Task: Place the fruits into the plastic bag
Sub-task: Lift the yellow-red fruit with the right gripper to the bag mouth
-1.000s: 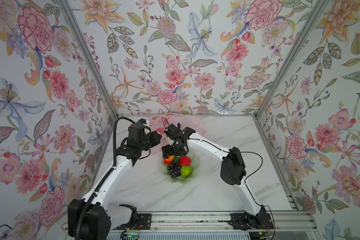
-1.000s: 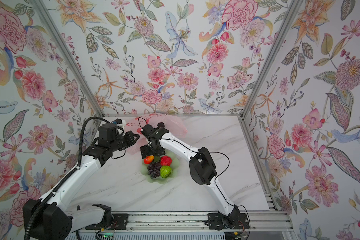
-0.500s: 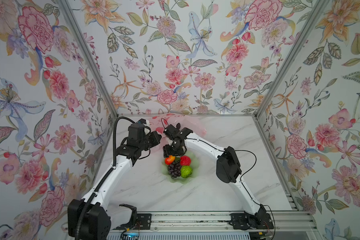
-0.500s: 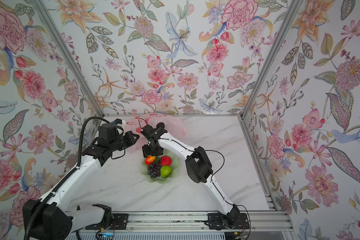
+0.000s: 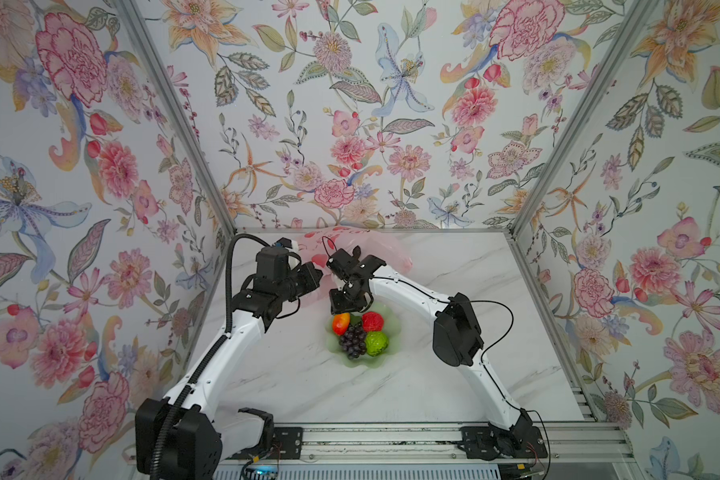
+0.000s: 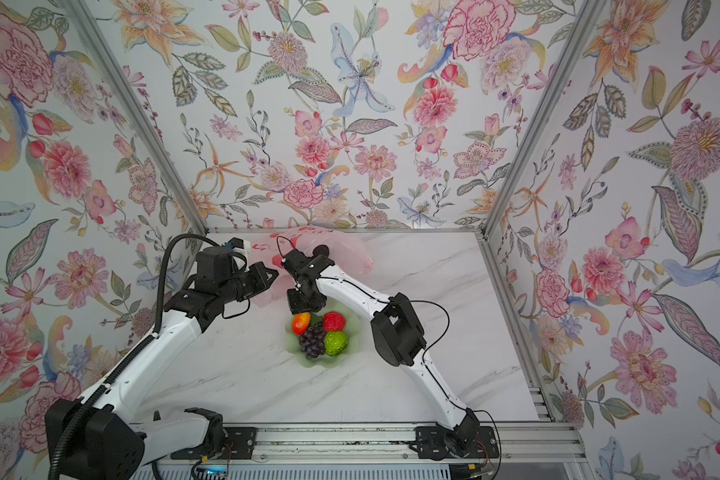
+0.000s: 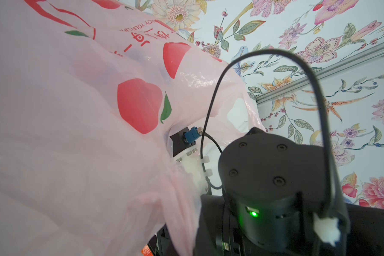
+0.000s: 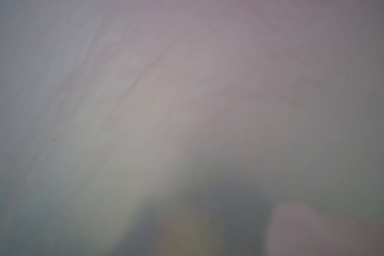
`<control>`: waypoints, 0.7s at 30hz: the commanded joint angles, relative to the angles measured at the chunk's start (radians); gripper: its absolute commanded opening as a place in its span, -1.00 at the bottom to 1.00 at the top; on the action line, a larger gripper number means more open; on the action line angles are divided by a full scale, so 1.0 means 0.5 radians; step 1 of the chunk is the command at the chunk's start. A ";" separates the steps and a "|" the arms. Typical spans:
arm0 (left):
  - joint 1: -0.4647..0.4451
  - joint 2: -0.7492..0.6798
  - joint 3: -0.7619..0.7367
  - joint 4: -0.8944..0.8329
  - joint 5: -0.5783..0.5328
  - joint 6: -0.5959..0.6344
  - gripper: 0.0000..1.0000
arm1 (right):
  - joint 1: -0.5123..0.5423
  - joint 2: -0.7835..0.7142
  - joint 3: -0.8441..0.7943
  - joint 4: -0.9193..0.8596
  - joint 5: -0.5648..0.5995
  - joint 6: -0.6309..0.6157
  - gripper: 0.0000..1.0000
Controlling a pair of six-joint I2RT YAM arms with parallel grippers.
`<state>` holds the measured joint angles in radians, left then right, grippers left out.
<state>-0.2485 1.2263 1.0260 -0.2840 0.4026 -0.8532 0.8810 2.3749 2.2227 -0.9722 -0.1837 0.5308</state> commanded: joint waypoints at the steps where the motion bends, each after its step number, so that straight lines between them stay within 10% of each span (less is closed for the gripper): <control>1: 0.016 -0.026 0.013 0.004 -0.028 0.004 -1.00 | -0.010 -0.171 -0.062 -0.031 0.050 -0.003 -0.16; 21: 0.029 -0.050 -0.005 0.014 -0.006 -0.016 -1.00 | -0.283 -1.034 -1.101 0.550 -0.375 0.458 -0.20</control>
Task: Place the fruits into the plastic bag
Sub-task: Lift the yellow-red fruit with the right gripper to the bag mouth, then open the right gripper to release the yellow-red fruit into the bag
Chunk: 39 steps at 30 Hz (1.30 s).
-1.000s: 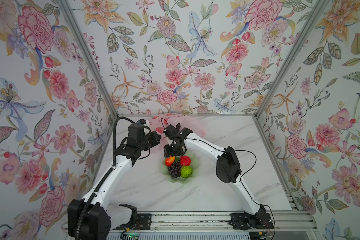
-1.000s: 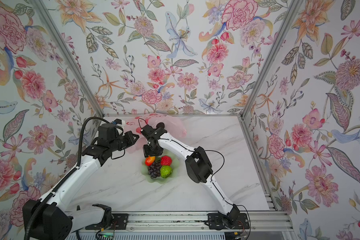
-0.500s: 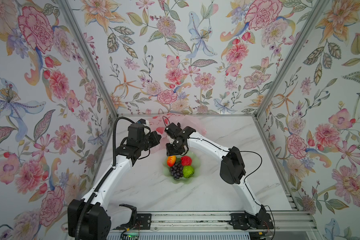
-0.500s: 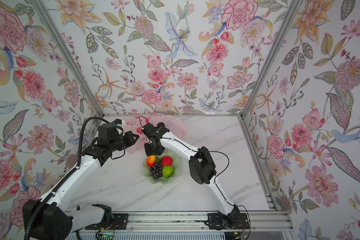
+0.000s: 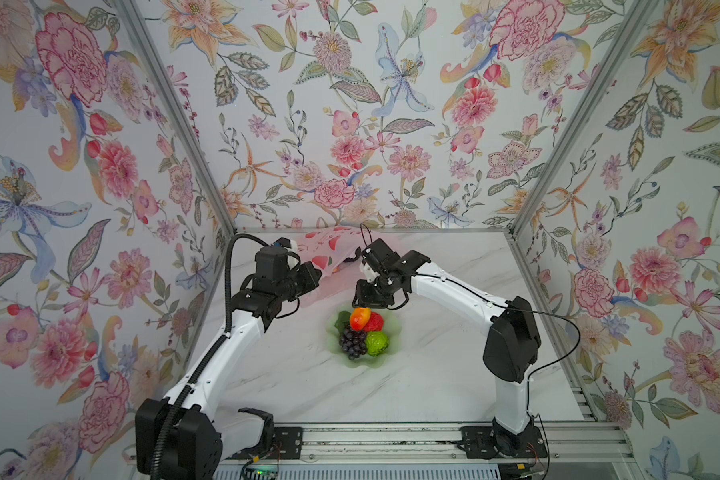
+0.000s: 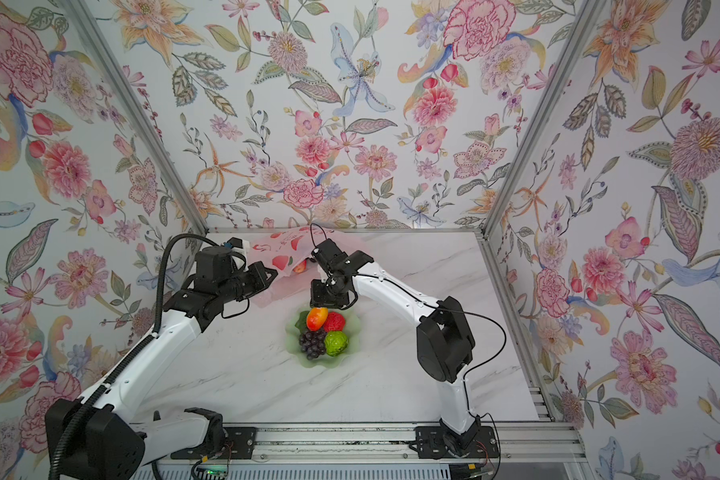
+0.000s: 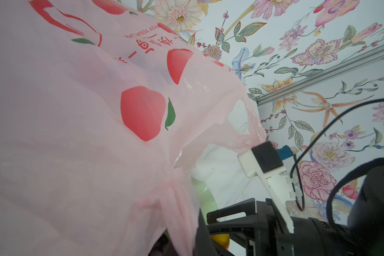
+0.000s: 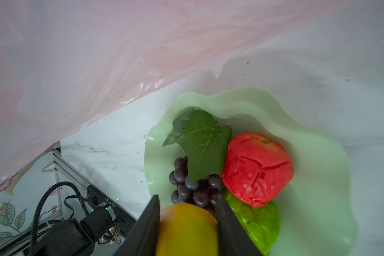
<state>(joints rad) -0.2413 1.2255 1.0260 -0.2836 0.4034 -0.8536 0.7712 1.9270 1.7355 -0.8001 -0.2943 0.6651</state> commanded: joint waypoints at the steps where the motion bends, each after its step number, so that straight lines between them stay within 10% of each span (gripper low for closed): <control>1: 0.016 -0.054 -0.011 0.018 -0.001 -0.018 -1.00 | -0.089 -0.186 -0.182 0.276 -0.189 0.247 -0.19; 8: 0.016 -0.078 -0.042 0.045 0.031 -0.036 -1.00 | -0.210 -0.206 -0.174 0.560 -0.280 0.502 -0.19; 28: 0.015 -0.115 -0.028 0.065 0.065 -0.076 -1.00 | -0.376 1.018 1.114 0.603 -0.218 0.709 -0.13; 32: 0.010 -0.110 -0.010 0.056 0.064 -0.078 -1.00 | -0.363 1.107 1.215 0.652 -0.246 0.741 0.26; 35: 0.017 -0.110 -0.003 0.049 0.059 -0.077 -1.00 | -0.355 1.086 1.250 0.674 -0.243 0.671 0.97; 39: 0.014 -0.101 -0.003 0.055 0.056 -0.077 -1.00 | -0.355 0.969 1.213 0.666 -0.246 0.544 0.97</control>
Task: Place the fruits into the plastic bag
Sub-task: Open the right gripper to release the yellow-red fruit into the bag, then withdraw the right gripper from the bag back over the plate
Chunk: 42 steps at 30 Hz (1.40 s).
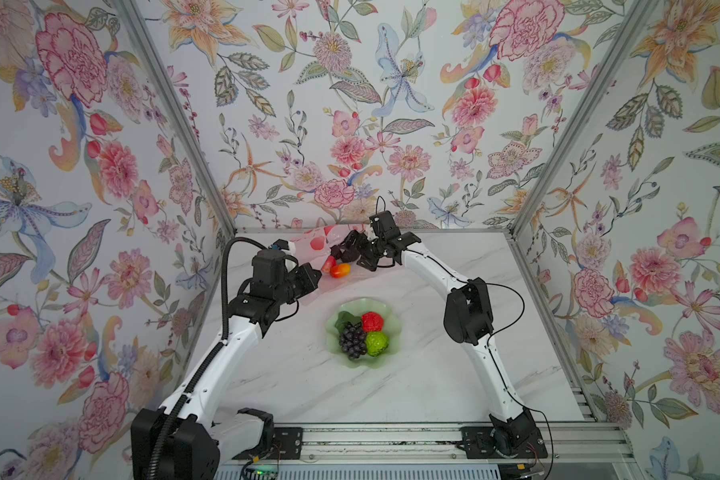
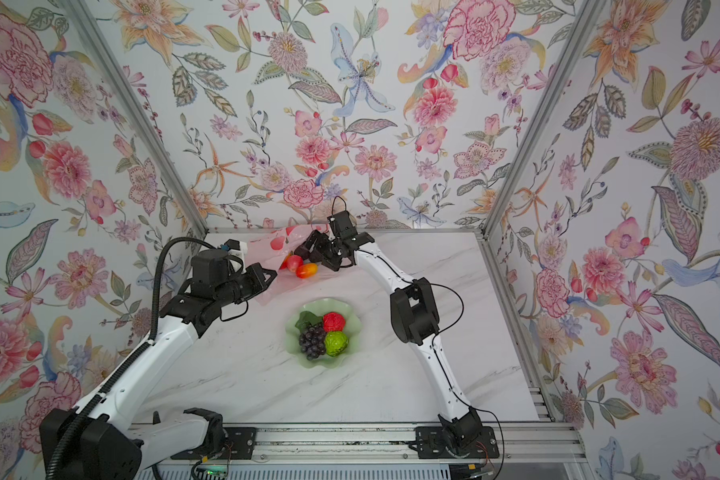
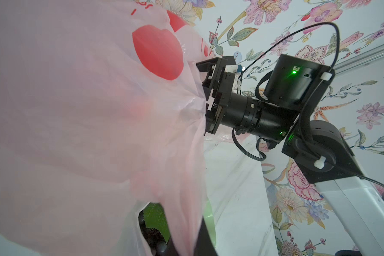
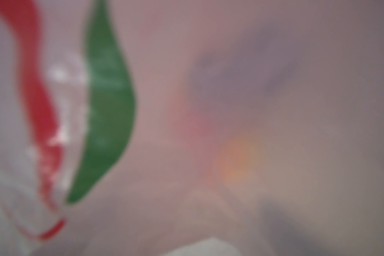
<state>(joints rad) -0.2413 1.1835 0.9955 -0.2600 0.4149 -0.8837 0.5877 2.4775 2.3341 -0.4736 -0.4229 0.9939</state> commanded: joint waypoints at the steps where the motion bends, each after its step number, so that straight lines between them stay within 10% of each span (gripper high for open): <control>1: 0.016 -0.017 0.056 0.008 0.032 -0.019 -1.00 | 0.012 -0.174 -0.015 0.012 0.014 -0.144 0.98; 22: 0.017 0.012 0.040 0.026 0.008 -0.006 -1.00 | 0.343 -1.448 -1.226 -0.647 0.374 -1.047 0.99; 42: 0.021 -0.048 -0.032 0.076 -0.026 -0.023 -1.00 | 0.650 -1.324 -1.747 -0.941 0.561 -1.160 0.77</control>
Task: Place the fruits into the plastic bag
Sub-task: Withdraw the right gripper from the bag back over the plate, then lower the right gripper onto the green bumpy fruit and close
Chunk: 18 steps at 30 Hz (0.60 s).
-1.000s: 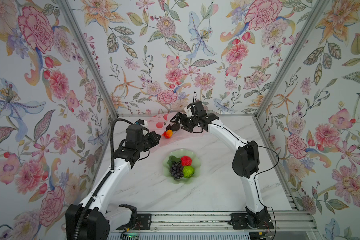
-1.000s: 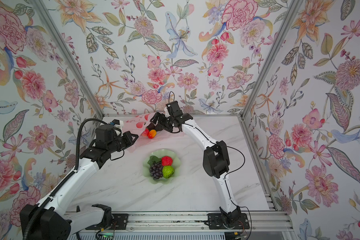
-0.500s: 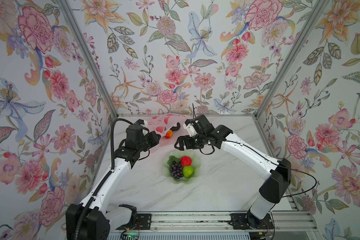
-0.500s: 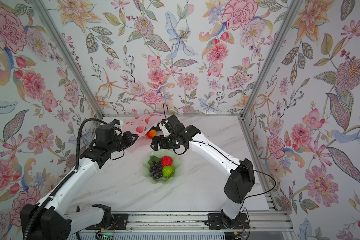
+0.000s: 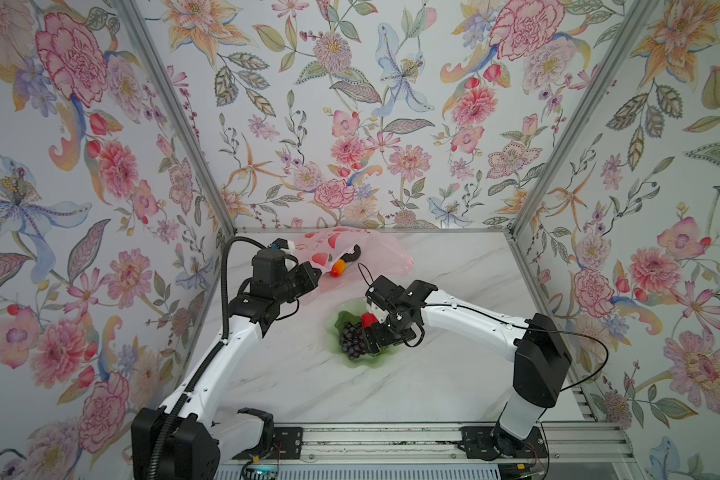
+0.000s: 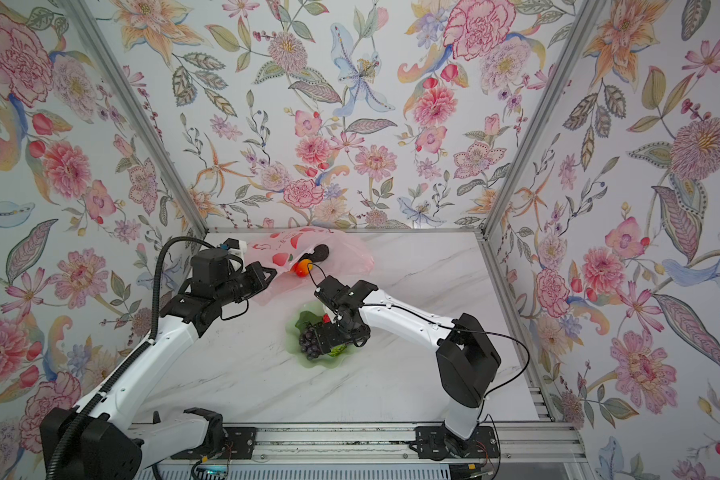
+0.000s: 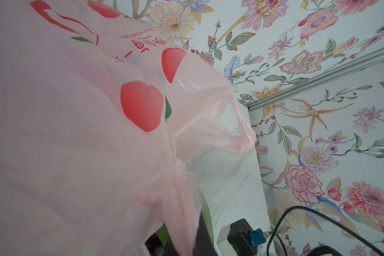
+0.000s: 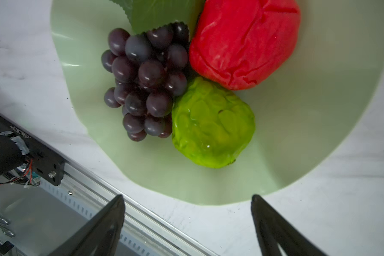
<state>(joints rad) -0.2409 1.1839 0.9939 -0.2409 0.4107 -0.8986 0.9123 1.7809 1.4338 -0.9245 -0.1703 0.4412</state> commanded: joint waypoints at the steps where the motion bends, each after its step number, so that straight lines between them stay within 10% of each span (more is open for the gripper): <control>1: 0.019 -0.051 -0.026 0.032 -0.018 0.008 -1.00 | 0.001 0.096 0.069 -0.041 0.055 -0.065 0.75; 18: 0.040 -0.067 -0.009 -0.022 -0.001 0.008 -1.00 | -0.048 0.337 0.170 -0.033 0.105 -0.124 0.39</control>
<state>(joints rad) -0.2310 1.1732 0.9939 -0.2420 0.4110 -0.8986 0.8925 1.9297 1.4933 -0.9234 -0.1375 0.3958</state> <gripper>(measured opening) 0.043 0.701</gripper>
